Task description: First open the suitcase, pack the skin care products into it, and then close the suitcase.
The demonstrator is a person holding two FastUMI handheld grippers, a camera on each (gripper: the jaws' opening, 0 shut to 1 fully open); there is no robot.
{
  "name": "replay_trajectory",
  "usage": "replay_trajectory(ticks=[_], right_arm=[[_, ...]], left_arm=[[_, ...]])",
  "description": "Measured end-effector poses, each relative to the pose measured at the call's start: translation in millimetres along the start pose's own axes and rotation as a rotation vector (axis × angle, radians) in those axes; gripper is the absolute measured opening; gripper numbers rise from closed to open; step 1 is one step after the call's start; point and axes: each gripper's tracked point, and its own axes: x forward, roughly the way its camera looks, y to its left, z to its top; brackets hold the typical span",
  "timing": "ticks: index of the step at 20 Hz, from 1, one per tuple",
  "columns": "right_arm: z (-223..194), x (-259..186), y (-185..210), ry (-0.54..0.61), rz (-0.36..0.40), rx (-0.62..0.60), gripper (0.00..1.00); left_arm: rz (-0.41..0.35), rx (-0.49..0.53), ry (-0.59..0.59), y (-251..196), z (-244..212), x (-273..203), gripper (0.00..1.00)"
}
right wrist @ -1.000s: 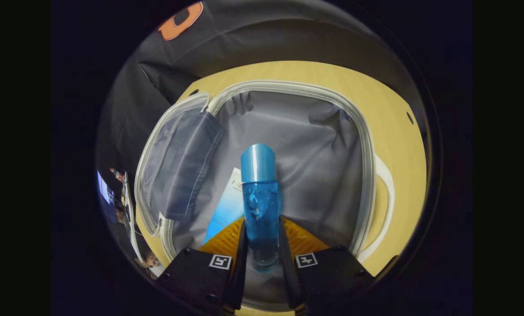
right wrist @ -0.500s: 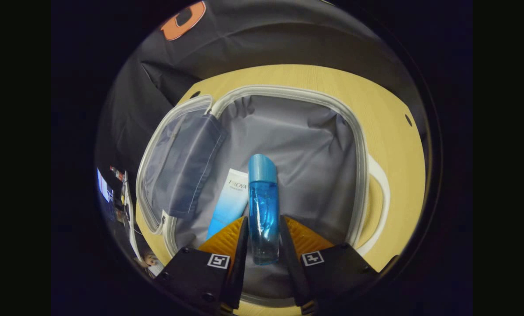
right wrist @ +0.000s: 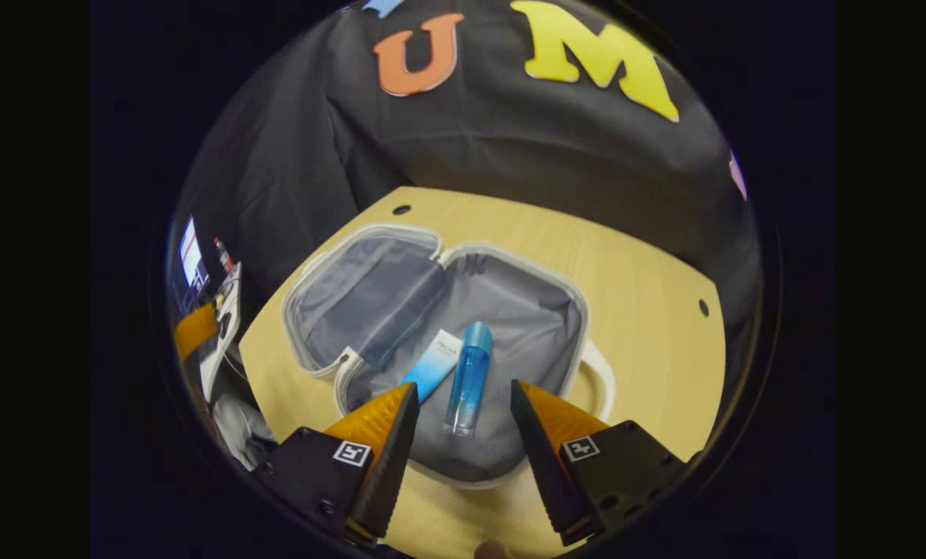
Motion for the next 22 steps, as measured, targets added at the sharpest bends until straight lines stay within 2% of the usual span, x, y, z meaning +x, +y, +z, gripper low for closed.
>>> replay_trajectory(ticks=[3,6,9,10,12,14,17,22], right_arm=[[11.1,-37.3,-1.4,-0.089,0.02,-0.071,0.71],[8.7,-68.1,2.6,-0.099,0.108,-0.037,0.71],[12.6,-82.2,-16.9,-0.131,0.087,-0.053,0.68],[12.3,-85.9,-21.0,-0.141,0.077,-0.059,0.71],[11.1,-90.1,-30.2,-0.15,0.052,-0.089,0.68],[5.9,-94.9,-29.0,-0.142,0.059,-0.094,0.71],[0.7,-98.5,-36.9,-0.123,0.039,-0.107,0.71],[-4.3,-96.0,-59.2,-0.093,-0.009,-0.056,0.71]], left_arm=[[-0.004,-0.016,0.007,25.6,9.8,11.4,0.98],[-0.027,-0.062,0.029,47.6,16.5,29.5,0.98],[-0.066,-0.121,0.024,70.8,25.7,51.7,0.98],[-0.094,-0.153,0.024,79.0,28.9,60.8,0.98],[-0.144,-0.225,0.042,94.0,31.7,86.3,0.98],[-0.223,-0.311,0.046,101.5,37.2,105.0,0.98],[-0.262,-0.447,0.06,124.4,38.3,142.6,0.98],[-0.302,-0.588,0.128,139.6,27.8,190.8,0.97]])
